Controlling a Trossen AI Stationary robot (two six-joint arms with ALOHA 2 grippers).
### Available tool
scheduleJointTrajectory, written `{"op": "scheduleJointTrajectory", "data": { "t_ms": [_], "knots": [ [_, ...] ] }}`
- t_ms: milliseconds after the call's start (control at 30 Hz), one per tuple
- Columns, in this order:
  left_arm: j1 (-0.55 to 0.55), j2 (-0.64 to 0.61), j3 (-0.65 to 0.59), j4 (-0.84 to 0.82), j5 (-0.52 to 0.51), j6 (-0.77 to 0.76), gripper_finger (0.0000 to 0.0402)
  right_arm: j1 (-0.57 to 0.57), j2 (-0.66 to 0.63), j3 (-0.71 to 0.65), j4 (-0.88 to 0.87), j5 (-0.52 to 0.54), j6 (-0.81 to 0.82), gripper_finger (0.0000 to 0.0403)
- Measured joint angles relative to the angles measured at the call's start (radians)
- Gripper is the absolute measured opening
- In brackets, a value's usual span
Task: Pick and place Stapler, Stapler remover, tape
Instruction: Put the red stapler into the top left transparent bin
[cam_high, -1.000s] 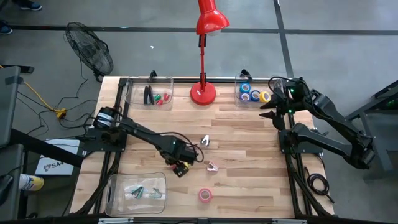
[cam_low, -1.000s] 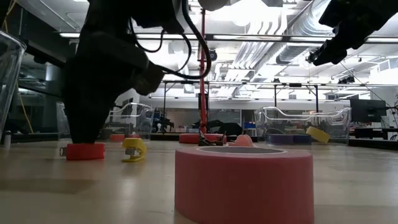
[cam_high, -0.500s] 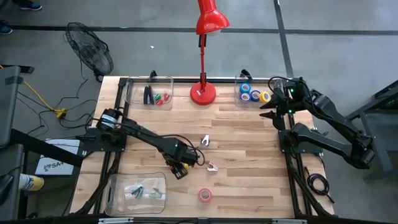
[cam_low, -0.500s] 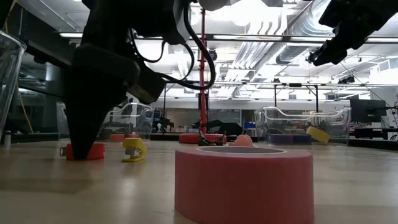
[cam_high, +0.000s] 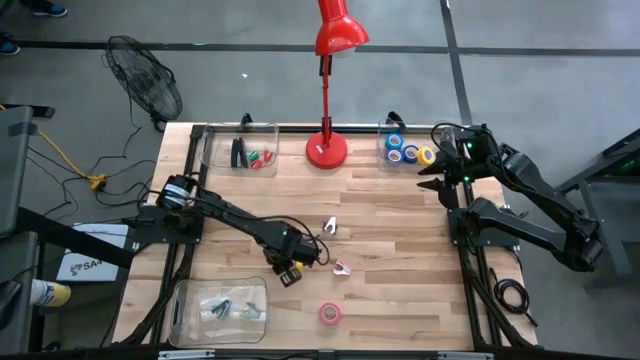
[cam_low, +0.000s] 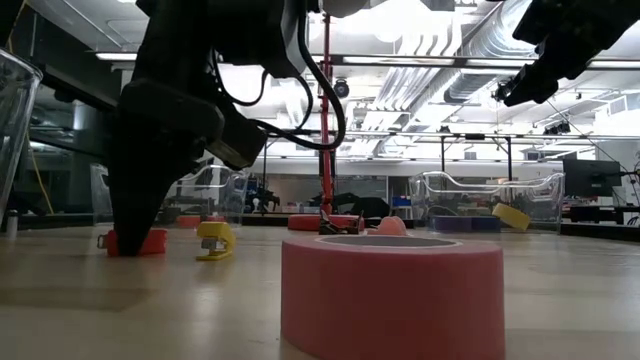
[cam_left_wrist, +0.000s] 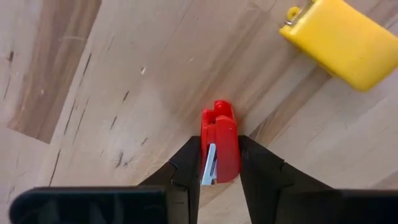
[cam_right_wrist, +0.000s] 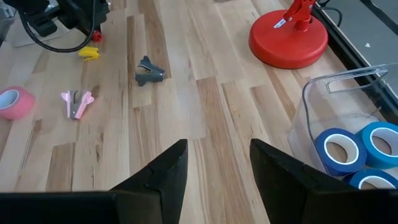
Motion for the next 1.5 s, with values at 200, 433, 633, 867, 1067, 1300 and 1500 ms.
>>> {"op": "scheduleJointTrajectory", "data": {
  "t_ms": [200,433,633,867,1067,1300,1500],
  "knots": [
    [0.035,-0.047,0.017,-0.048,-0.017,-0.028,0.008,0.0,0.0,0.0,0.0,0.0,0.037,0.0165],
    [0.116,-0.156,0.017,-0.133,-0.078,-0.046,0.008,-0.001,0.0,0.0,0.0,0.004,0.049,0.0165],
    [0.229,-0.278,0.016,-0.224,-0.166,-0.049,0.0079,0.0,0.0,0.0,0.0,0.008,0.049,0.0165],
    [0.414,-0.388,0.016,-0.262,-0.253,-0.033,0.0079,0.0,0.0,0.0,0.001,0.068,0.077,0.0165],
    [0.588,-0.416,0.016,-0.244,-0.26,0.044,0.0079,0.0,0.0,0.0,0.002,0.098,0.09,0.0165],
    [0.768,-0.416,0.016,-0.169,-0.259,0.102,0.0079,0.0,0.0,0.0,0.003,0.125,0.094,0.0165],
    [0.89,-0.403,0.017,-0.091,-0.26,0.107,0.0079,0.0,0.0,0.0,0.004,0.125,0.094,0.0165]
  ]
}}
